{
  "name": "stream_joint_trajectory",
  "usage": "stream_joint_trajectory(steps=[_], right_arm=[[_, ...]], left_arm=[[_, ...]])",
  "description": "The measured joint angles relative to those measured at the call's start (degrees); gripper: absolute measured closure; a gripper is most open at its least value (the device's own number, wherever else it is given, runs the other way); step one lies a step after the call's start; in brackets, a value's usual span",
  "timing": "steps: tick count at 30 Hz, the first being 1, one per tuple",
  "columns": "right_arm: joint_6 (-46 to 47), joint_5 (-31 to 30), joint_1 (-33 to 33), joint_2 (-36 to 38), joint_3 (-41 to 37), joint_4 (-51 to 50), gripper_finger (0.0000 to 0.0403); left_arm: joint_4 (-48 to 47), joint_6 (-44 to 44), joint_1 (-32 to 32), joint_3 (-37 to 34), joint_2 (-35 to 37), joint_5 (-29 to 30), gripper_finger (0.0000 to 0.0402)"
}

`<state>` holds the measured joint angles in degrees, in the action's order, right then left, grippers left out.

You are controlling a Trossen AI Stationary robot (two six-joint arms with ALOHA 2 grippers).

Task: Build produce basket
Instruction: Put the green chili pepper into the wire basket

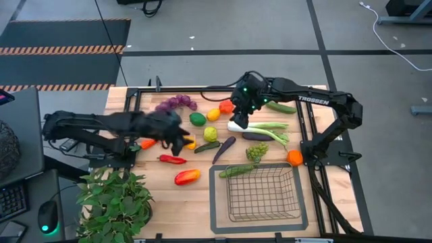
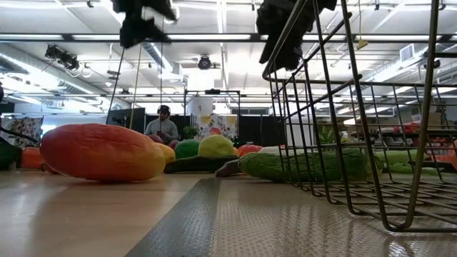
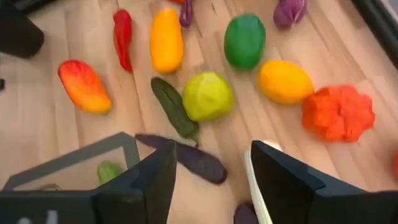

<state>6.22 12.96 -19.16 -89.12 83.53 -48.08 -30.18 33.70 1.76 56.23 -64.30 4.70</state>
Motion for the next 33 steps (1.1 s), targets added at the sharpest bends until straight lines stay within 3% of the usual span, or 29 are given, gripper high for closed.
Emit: stream_joint_trajectory(steps=[4, 9, 17, 26, 33], right_arm=[[2.4, 0.0, 0.0, 1.1, 0.0, -3.1, 0.0183], [5.4, -0.5, 1.1, 4.3, 0.0, -6.0, 0.0182], [11.3, -8.0, 5.2, 11.5, 0.0, -16.8, 0.0182], [21.5, -14.5, 10.7, 19.2, 0.0, -23.3, 0.0182], [26.7, -18.4, 14.3, 21.1, 0.0, -25.4, 0.0182]], left_arm=[[-3.5, -3.6, 0.0, 0.0, -5.8, -0.4, 0.0179], [0.7, -12.0, -0.6, 0.0, -13.6, -0.3, 0.0175], [6.1, -14.9, -3.2, 0.0, -26.5, -0.7, 0.0175], [12.1, -20.0, -6.6, 0.0, -33.4, -4.4, 0.0175], [13.9, -20.9, -8.1, 0.0, -37.9, -7.6, 0.0175]])
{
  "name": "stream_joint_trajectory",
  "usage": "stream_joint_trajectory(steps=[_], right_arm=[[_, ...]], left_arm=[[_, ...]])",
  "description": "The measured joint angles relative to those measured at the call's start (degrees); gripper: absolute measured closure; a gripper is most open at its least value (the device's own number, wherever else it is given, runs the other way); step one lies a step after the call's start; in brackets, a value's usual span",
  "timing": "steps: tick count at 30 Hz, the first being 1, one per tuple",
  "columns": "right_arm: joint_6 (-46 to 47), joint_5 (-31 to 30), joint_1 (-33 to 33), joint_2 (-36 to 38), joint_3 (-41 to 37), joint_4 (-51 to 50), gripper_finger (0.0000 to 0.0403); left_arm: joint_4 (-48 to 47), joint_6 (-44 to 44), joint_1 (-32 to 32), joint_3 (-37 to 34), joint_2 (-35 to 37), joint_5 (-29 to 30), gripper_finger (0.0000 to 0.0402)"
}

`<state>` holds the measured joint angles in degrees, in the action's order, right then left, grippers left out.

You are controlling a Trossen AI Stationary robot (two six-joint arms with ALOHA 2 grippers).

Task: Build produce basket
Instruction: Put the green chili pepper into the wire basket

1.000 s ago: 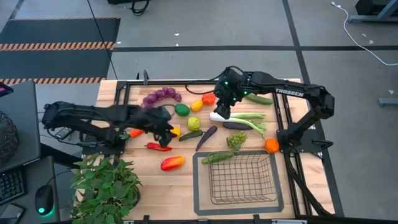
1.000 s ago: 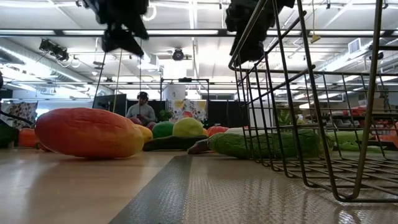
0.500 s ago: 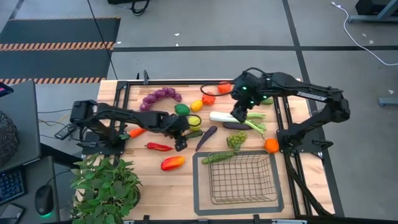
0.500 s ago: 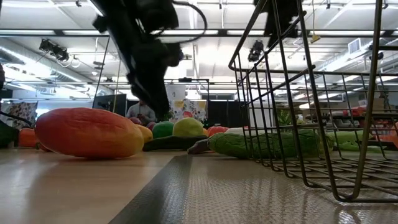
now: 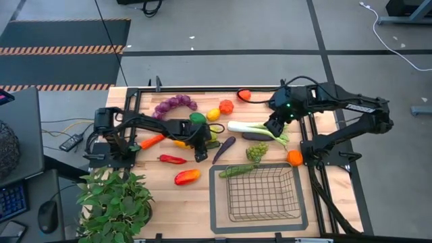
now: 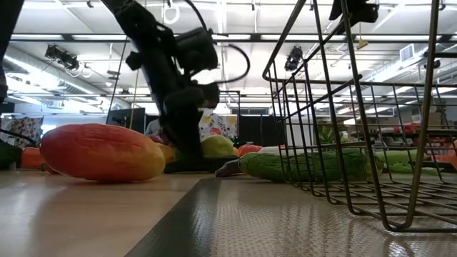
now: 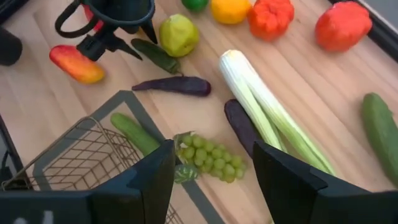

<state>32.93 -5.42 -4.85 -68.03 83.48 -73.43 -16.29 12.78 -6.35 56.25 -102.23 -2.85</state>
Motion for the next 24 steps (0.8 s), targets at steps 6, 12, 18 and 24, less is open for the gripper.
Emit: stream_joint_trajectory(steps=[6, 12, 18, 24], right_arm=[[1.9, -0.9, 2.0, -0.2, 0.0, -2.3, 0.0182], [1.9, -1.2, 2.6, -0.3, 0.0, -2.6, 0.0182], [1.9, -3.7, 2.6, -0.3, 0.0, -5.9, 0.0182], [2.4, -4.2, 2.5, -0.3, 0.0, -10.4, 0.0182]], left_arm=[[0.3, 1.0, 0.1, 0.0, -1.6, -1.7, 0.0206], [0.6, 3.2, -0.2, 0.0, -1.1, -2.1, 0.0281], [-0.1, 7.6, -0.3, 2.3, 1.4, -7.2, 0.0318], [-5.2, 8.7, 0.6, 9.9, 6.5, -9.0, 0.0307]])
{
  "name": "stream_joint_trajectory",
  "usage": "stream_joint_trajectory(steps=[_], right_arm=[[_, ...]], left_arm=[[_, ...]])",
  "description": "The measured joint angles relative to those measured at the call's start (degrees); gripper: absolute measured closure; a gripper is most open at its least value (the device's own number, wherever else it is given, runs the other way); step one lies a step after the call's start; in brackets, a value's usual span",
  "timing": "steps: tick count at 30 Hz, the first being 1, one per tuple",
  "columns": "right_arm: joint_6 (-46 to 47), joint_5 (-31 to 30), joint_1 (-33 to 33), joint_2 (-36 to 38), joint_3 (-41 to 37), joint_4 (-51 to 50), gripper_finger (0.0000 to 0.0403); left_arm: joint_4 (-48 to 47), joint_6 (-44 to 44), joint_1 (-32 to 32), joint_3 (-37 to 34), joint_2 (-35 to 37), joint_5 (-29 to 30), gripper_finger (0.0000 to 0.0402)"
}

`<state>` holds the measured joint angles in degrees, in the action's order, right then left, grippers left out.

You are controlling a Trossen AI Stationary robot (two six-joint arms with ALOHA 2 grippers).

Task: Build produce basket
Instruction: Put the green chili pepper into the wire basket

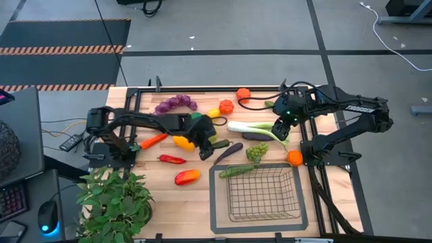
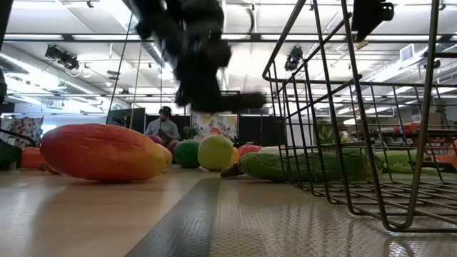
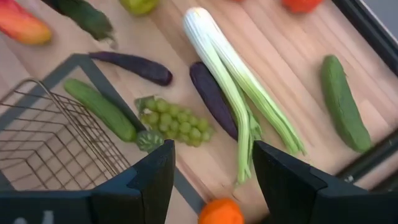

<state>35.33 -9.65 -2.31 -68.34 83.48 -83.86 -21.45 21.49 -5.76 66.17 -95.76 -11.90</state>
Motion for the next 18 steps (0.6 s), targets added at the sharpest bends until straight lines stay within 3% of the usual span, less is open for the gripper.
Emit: stream_joint_trajectory(steps=[9, 18], right_arm=[[9.7, 0.7, 0.0, 0.7, 0.0, -4.1, 0.0182], [27.5, 0.8, 5.4, 1.5, 0.0, -5.6, 0.0183]], left_arm=[[0.2, 0.0, 5.6, 12.8, 3.3, 0.0, 0.0307], [8.0, 2.2, 11.4, 13.6, 2.0, 2.6, 0.0306]])
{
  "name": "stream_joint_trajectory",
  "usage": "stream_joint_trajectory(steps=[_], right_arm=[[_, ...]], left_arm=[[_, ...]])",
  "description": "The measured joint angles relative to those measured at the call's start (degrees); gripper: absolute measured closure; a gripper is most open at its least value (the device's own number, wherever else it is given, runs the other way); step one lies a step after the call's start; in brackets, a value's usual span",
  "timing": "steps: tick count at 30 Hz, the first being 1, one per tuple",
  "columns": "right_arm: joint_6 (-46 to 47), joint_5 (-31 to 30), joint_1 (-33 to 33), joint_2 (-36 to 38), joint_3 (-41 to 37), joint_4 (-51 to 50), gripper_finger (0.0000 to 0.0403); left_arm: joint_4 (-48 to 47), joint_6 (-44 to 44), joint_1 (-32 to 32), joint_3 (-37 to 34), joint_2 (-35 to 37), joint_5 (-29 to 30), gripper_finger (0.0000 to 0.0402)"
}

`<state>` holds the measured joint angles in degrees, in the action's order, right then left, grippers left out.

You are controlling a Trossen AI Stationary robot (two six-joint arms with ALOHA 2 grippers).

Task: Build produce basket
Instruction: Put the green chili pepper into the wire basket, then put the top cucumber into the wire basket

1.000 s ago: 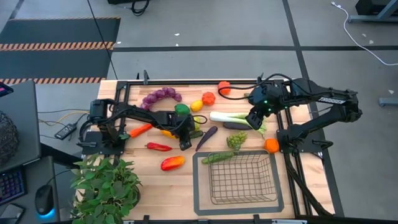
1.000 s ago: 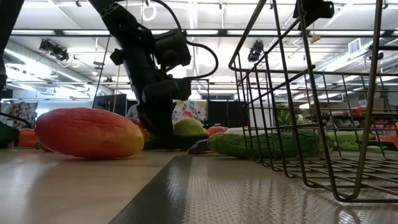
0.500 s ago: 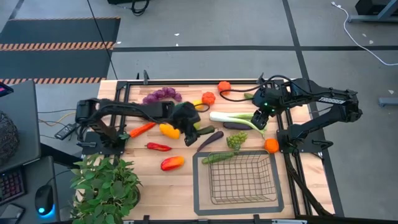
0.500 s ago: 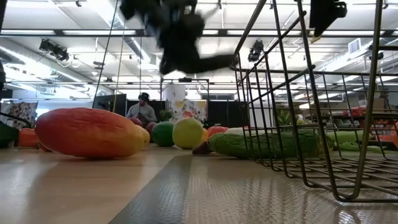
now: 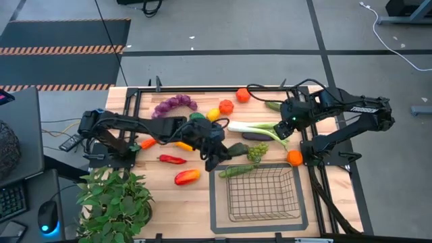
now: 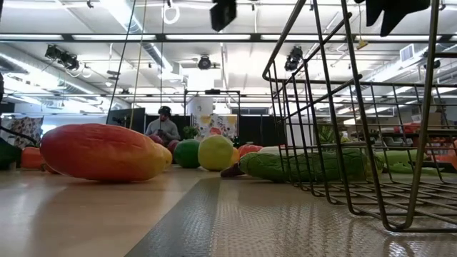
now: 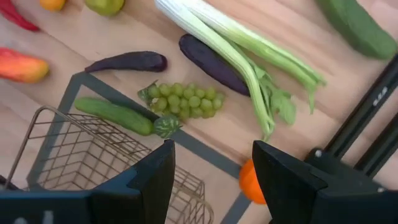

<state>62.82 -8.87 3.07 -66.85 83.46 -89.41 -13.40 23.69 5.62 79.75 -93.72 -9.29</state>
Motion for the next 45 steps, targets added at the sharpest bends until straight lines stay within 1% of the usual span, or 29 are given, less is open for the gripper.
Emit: stream_joint_trajectory(steps=[2, 4, 5, 9, 14, 18, 22, 26, 27, 31, 33, 35, 40, 45], right_arm=[[3.6, -0.5, 1.8, -0.4, 0.0, -0.4, 0.0183], [6.6, -0.6, 3.3, -1.0, 0.0, -0.6, 0.0183], [8.1, -0.4, 4.1, -1.3, 0.0, -0.6, 0.0183], [12.0, -0.1, 7.5, -2.0, 0.0, -0.2, 0.0183], [12.7, -0.1, 10.8, -2.4, 0.0, -0.2, 0.0183], [12.2, -0.8, 12.8, -2.5, 0.0, -0.3, 0.0183], [10.4, -1.0, 14.5, -2.5, 0.0, -0.7, 0.0183], [10.2, -2.4, 16.5, -2.5, 0.0, -0.6, 0.0183], [10.1, -3.1, 17.1, -2.5, 0.0, -0.6, 0.0183], [8.9, -6.5, 18.7, -2.5, 0.0, -0.6, 0.0183], [7.6, -7.1, 19.0, -2.5, 0.0, -0.6, 0.0183], [6.1, -7.8, 19.0, -2.5, 0.0, 0.0, 0.0183], [0.2, -8.4, 18.0, -2.7, -0.3, 1.9, 0.0183], [-4.3, -8.4, 14.3, -2.9, -3.5, 4.1, 0.0183]], left_arm=[[-1.0, -0.1, 1.4, -0.2, -0.6, 0.1, 0.0304], [1.4, -0.3, 2.8, 0.0, -1.9, 0.0, 0.0303], [0.7, -0.3, 3.5, 0.0, -2.4, 0.0, 0.0303], [2.6, -0.3, 5.7, -0.1, -5.3, -1.0, 0.0302], [7.6, 3.3, 6.8, -0.1, -7.5, -0.9, 0.0301], [15.6, 4.5, 6.7, -0.1, -9.4, 2.5, 0.0298], [23.2, 4.5, 6.4, -0.1, -11.6, 5.4, 0.0272], [22.4, 6.9, 6.4, -0.1, -13.5, 6.5, 0.0224], [20.3, 7.5, 6.4, -0.2, -13.5, 6.5, 0.0210], [16.8, 10.3, 6.1, -0.1, -13.1, 6.5, 0.0157], [16.2, 10.7, 5.6, -0.2, -12.5, 6.5, 0.0138], [15.9, 12.0, 4.8, -0.1, -11.1, 6.5, 0.0127], [15.0, 17.7, 1.8, -0.1, -7.7, 6.5, 0.0129], [16.0, 17.5, -0.4, 0.0, -2.7, 6.5, 0.0150]])
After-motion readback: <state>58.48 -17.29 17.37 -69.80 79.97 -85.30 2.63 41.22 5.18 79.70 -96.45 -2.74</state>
